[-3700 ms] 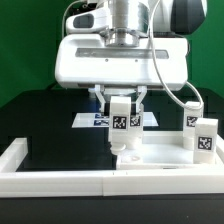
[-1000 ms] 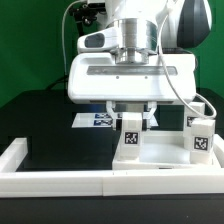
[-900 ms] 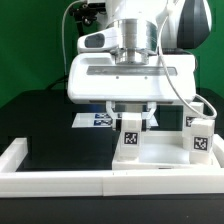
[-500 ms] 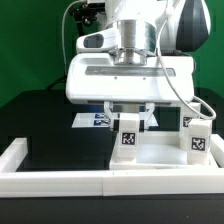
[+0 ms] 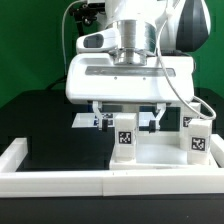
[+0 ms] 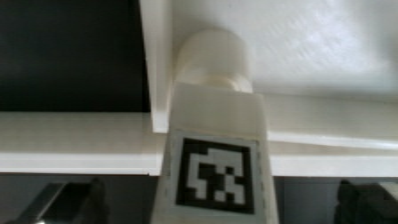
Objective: Assemble square table
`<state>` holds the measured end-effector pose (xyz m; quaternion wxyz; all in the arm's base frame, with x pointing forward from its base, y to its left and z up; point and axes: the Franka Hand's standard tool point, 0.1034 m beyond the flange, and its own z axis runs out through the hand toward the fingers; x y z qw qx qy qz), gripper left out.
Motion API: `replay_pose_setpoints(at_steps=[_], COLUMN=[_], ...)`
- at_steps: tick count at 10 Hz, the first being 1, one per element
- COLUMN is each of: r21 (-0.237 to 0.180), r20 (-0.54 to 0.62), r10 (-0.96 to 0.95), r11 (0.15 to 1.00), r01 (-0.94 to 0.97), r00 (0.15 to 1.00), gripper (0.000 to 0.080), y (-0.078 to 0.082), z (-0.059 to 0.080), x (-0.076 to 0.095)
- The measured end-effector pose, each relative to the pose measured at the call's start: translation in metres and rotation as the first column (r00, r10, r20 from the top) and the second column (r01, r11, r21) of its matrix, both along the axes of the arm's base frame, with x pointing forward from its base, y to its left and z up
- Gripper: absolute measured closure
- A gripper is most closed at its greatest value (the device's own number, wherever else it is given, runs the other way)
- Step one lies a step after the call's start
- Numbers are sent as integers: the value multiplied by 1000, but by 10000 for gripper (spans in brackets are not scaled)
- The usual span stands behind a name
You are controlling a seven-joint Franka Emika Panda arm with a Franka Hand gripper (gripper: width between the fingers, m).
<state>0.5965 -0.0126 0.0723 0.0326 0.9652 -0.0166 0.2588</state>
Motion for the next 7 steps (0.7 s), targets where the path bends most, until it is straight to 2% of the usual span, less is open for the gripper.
replay_pose_setpoints(at_steps=[2,5,6,7], r21=[6,51,54,61], r20=[-13,-61,-62,-80], r10=[0,-1,-4,1], r11=[1000,999,999,998], r01=[0,4,7,4], r00=[1000,998,998,997], gripper=[151,151,151,151], y=[0,-2,-4,-2], z=[1,30,35,32], x=[0,4,5,3])
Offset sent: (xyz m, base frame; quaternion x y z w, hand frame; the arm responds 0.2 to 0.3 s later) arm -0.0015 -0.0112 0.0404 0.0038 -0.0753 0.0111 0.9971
